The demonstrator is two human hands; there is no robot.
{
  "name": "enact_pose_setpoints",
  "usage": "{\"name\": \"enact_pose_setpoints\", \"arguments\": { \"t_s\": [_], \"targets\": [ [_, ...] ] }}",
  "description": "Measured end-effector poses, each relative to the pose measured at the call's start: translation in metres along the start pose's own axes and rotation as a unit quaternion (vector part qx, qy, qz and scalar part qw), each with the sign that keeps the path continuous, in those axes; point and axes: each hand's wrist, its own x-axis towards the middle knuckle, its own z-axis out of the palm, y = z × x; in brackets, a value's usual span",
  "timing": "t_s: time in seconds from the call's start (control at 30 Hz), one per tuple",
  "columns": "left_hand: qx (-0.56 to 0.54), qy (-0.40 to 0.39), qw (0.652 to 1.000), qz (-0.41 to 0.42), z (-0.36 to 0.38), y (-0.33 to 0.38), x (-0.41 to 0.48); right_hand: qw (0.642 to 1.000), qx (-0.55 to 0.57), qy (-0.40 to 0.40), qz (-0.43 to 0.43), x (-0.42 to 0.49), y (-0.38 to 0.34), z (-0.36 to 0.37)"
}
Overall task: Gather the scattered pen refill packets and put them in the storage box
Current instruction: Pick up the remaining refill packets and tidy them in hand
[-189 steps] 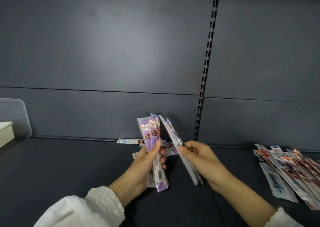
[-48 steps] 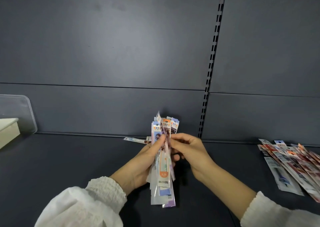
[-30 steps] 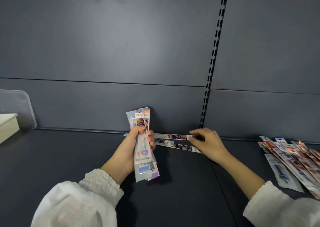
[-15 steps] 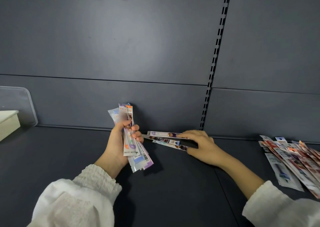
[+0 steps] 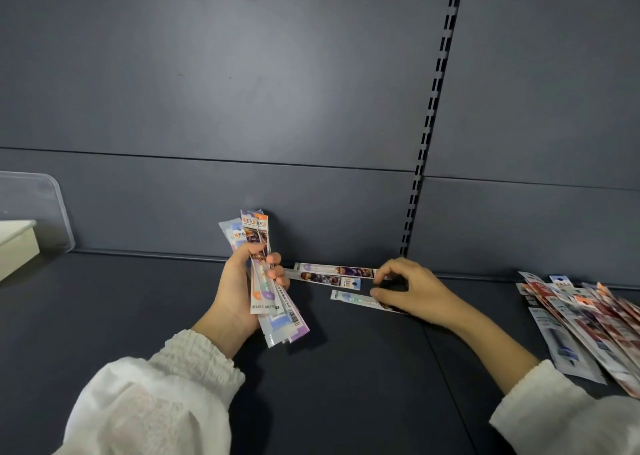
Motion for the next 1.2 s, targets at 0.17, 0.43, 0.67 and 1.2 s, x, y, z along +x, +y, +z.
{"name": "enact_pose_setpoints", "arguments": {
  "t_s": [0.17, 0.43, 0.67, 1.2],
  "targets": [
    [0.015, 0.003, 1.000, -0.015, -0.001, 0.001, 0.002, 0.998, -0.028, -0.053, 0.016, -0.001, -0.006, 0.003],
    [0.090, -0.018, 0.993, -0.069, 0.006, -0.008, -0.003, 0.932, 0.341, 0.082, 0.088, 0.000, -0.025, -0.005],
    [0.158, -0.058, 0.977, -0.133, 0.016, -0.021, -0.010, 0.809, 0.562, 0.064, 0.157, 0.000, -0.038, -0.008],
    [0.156, -0.032, 0.986, -0.054, 0.025, -0.023, -0.021, 0.693, 0.685, 0.123, 0.191, -0.005, -0.061, 0.015]
  ]
}}
